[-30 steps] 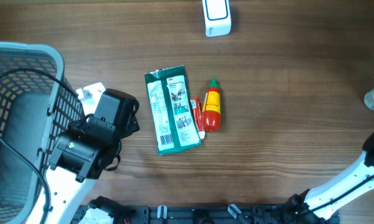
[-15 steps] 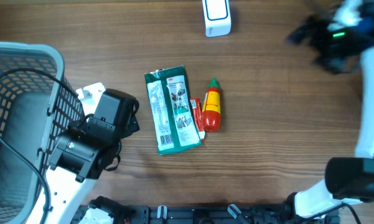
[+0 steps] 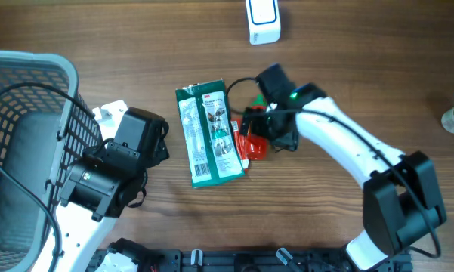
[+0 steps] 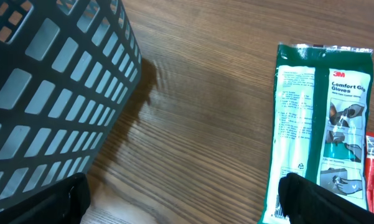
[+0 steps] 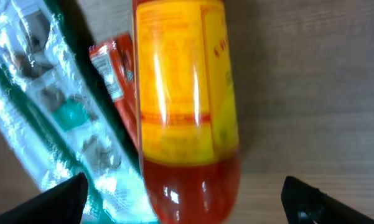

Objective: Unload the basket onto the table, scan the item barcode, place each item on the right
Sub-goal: 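Reach the right gripper to the red chili sauce bottle and grasp it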

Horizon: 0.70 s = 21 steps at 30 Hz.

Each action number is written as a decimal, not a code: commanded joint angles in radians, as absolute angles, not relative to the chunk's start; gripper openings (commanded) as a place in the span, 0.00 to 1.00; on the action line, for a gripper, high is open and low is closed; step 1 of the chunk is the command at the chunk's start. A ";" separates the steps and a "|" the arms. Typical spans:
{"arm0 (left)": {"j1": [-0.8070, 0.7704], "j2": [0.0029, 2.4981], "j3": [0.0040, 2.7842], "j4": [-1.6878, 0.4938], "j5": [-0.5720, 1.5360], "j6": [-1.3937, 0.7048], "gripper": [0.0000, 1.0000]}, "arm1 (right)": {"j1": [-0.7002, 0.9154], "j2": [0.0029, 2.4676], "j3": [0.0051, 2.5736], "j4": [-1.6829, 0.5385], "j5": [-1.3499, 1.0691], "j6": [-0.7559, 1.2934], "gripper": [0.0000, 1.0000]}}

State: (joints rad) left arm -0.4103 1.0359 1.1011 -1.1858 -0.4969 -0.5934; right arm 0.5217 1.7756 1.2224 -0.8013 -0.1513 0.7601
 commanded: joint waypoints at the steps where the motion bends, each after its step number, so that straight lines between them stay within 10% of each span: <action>1: -0.406 1.034 1.098 -1.186 -0.510 -0.611 1.00 | 0.532 1.789 1.190 -0.733 -0.032 0.812 1.00; 9: -0.406 1.034 1.098 -1.186 -0.510 -0.611 1.00 | 0.559 1.928 1.190 -0.706 -0.030 0.758 0.98; 17: -0.406 1.034 1.098 -1.186 -0.510 -0.611 1.00 | 0.575 1.947 1.195 -0.759 -0.035 0.758 0.75; 21: -0.406 1.034 1.098 -1.186 -0.510 -0.611 1.00 | 0.520 1.946 1.233 -0.787 -0.262 0.649 0.48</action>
